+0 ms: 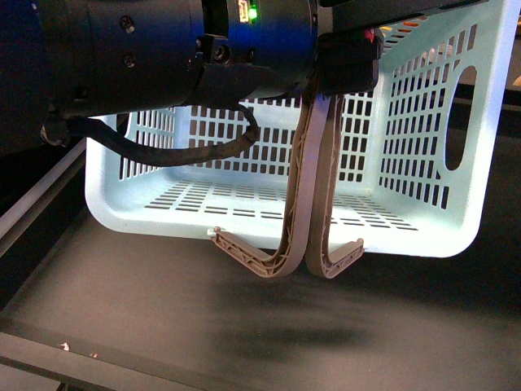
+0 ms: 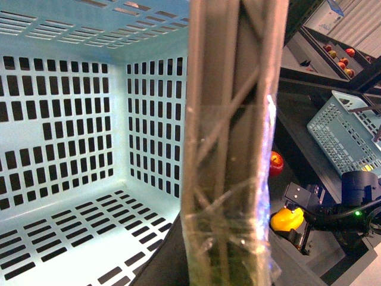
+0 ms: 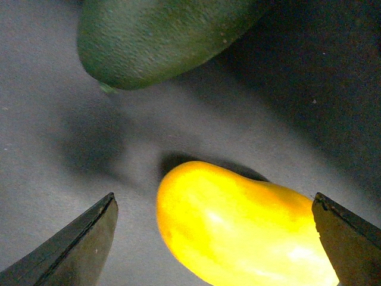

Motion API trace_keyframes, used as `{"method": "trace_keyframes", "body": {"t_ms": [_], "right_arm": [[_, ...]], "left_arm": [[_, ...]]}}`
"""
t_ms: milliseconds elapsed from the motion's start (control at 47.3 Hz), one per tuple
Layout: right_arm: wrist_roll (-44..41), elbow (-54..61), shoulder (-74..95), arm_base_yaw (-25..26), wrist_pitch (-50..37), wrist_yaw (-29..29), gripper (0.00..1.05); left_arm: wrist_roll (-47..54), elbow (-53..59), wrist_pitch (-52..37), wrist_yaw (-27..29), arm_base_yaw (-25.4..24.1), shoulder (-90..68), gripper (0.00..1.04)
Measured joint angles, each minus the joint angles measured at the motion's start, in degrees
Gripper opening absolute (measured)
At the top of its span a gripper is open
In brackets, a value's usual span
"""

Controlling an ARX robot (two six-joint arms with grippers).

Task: Pick mango with right arm and hold basket with left

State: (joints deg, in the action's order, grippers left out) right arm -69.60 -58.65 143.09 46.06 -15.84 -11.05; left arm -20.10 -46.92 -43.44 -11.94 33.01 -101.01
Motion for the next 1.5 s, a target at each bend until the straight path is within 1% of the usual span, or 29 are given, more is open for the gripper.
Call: {"method": "trace_keyframes", "body": {"t_ms": [212,465,804,1037,1079,1269,1354,1502], "right_arm": [[-3.1,-4.09,1.64,1.49,3.15,1.31,0.97],[-6.8,-7.82,5.7,2.78,4.11,3.72,0.97],[-7.85,-10.05,8.33,2.75,6.21,3.93,0.97],[-8.26,-11.19,9.09,3.69,6.64,4.11,0.97],[-8.24,-11.23,9.18,3.82,6.62,4.11,0.94],[-8.37,-11.39,9.4,4.46,6.47,3.98,0.64],[-8.33,-11.37,9.4,4.63,6.49,3.58,0.59],[-6.97,-11.02,9.03,4.81,6.58,1.6,0.58]], "left_arm": [[0.0,0.0,0.0,-0.02,0.0,0.0,0.1],[0.0,0.0,0.0,-0.02,0.0,0.0,0.1],[0.0,0.0,0.0,-0.02,0.0,0.0,0.1],[-0.02,0.0,0.0,-0.02,0.0,0.0,0.1],[-0.02,0.0,0.0,-0.02,0.0,0.0,0.1],[0.0,0.0,0.0,-0.02,0.0,0.0,0.1],[0.0,0.0,0.0,0.0,0.0,0.0,0.1],[0.0,0.0,0.0,-0.02,0.0,0.0,0.1]]}}
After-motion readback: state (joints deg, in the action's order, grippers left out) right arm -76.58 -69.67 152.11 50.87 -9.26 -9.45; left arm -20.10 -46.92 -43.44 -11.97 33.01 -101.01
